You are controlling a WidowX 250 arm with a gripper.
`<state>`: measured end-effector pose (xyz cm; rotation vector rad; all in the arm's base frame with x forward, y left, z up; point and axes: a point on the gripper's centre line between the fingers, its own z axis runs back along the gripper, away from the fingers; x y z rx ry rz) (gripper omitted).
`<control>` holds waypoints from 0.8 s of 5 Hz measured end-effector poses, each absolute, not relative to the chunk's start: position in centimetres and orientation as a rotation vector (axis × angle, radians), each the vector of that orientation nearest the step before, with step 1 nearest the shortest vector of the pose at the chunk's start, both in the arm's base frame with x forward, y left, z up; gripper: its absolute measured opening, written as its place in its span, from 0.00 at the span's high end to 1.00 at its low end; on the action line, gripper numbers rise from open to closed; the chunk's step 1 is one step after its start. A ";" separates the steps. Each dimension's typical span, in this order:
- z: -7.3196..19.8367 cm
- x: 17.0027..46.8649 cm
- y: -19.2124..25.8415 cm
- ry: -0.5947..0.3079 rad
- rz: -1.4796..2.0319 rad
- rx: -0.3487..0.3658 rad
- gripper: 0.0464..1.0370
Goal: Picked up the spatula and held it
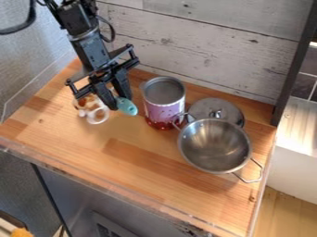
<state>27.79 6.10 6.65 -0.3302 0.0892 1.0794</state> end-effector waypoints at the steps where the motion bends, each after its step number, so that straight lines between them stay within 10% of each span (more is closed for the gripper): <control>1: 7.1 26.1 4.7 0.097 1.070 -0.336 0.77; 4: 5.6 25.1 4.5 0.090 1.093 -0.273 0.77</control>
